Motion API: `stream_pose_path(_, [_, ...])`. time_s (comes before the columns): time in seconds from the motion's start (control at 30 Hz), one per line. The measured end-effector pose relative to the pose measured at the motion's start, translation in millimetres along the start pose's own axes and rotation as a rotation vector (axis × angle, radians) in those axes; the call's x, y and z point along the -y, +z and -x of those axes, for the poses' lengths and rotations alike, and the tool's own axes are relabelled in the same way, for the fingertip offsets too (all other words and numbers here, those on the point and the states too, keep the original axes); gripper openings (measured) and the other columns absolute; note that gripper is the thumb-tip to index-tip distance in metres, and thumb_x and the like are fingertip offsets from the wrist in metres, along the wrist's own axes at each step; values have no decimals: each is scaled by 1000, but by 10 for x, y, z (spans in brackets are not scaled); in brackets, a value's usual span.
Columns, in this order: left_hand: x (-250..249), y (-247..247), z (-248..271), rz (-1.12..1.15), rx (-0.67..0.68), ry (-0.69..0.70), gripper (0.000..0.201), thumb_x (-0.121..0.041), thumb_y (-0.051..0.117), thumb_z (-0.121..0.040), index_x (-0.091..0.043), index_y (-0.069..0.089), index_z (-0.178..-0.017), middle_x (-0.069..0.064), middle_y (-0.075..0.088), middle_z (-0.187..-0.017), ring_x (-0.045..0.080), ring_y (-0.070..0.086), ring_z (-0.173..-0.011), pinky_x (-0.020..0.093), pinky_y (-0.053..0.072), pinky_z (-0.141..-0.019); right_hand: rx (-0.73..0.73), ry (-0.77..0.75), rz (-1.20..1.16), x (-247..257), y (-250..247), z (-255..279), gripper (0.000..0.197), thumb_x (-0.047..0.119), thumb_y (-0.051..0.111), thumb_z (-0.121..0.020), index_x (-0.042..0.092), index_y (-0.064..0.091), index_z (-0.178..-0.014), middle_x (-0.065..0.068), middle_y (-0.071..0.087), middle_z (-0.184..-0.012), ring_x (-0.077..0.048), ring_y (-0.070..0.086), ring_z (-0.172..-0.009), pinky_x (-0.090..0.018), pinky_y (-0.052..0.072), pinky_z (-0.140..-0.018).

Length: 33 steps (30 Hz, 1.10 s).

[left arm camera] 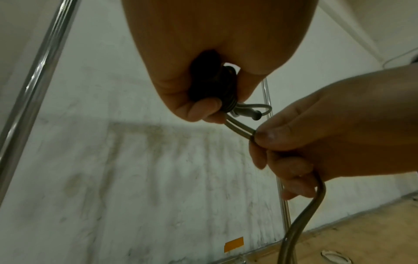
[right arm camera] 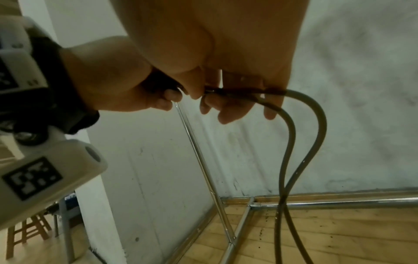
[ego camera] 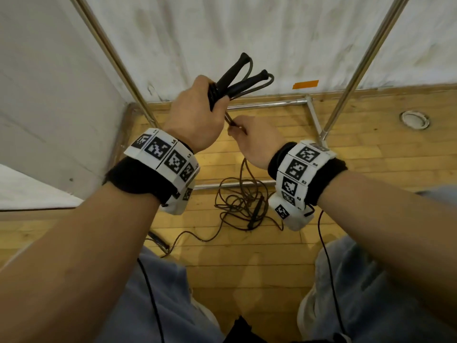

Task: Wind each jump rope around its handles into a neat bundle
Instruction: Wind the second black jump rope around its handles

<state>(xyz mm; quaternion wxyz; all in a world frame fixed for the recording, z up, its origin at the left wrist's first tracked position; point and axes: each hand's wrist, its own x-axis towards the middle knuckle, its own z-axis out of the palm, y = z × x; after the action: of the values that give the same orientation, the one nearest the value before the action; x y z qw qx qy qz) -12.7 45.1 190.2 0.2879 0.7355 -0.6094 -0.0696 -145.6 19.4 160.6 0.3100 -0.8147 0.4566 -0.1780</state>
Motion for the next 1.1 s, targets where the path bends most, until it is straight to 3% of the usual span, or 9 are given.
stream_pose_path(0.1, [-27,1,-1,24,-28,-3,28,-38,50,-94,-15,45,-109,-5,50,-85,18,49,-74,29,33,-60,-12,-82,62,-81,-10,42,24,18,39,-99,6,58,-109,-7,61,-91,-23,55,-80,-33,43,-68])
stream_pose_path(0.37, [-39,-13,-3,-56,-70,17,31,-33,54,-94,-11,42,-112,1,54,-92,22,50,-73,32,37,-65,-91,-146,134,-124,-138,97,18,25,41,-98,15,53,-90,3,51,-73,-14,46,-65,-26,30,-56])
stream_pose_path(0.47, [30,-47,-22,-149,31,-54,29,-29,54,-95,-11,41,-114,9,61,-102,29,58,-85,33,38,-68,-95,-197,245,-65,-279,46,21,26,44,-97,12,60,-92,5,49,-75,-13,44,-69,-25,28,-59])
stream_pose_path(0.53, [61,-45,-13,-199,121,-69,27,-30,52,-96,-14,42,-115,3,57,-96,24,53,-81,34,38,-69,-84,-208,250,-58,-402,11,25,29,44,-97,11,62,-92,5,49,-72,-14,44,-68,-25,28,-60])
stream_pose_path(0.67, [48,-40,27,-220,337,-6,29,-30,50,-97,-18,42,-122,-3,52,-93,18,51,-75,31,38,-62,-112,-257,244,-73,-579,2,26,31,46,-96,14,65,-92,7,49,-68,-4,40,-61,-10,27,-54])
stream_pose_path(0.8, [-52,21,114,-260,482,77,30,-31,51,-96,-20,43,-122,0,61,-100,21,58,-82,39,50,-70,-103,-307,333,-36,-613,35,28,34,44,-96,16,66,-94,3,54,-76,-6,40,-63,-14,24,-54])
stream_pose_path(0.9, [-142,94,166,-240,506,188,49,-38,58,-90,-23,39,-133,-2,63,-105,21,60,-90,39,52,-79,-120,-295,362,-18,-624,43,29,36,43,-96,18,66,-93,3,58,-78,-12,47,-70,-23,30,-58])
stream_pose_path(1.0, [-210,101,170,-228,434,214,43,-50,58,-87,-21,50,-119,-9,57,-85,16,55,-78,30,44,-67,-149,-234,318,-40,-719,21,33,45,47,-92,19,66,-85,4,58,-71,-13,50,-64,-27,32,-58])
stream_pose_path(1.1, [-230,86,178,-234,415,221,23,-46,55,-89,-25,54,-100,-11,54,-73,15,55,-70,29,42,-60,-168,-148,308,-117,-835,-12,38,57,55,-83,21,63,-72,7,54,-63,-9,49,-59,-26,32,-52])
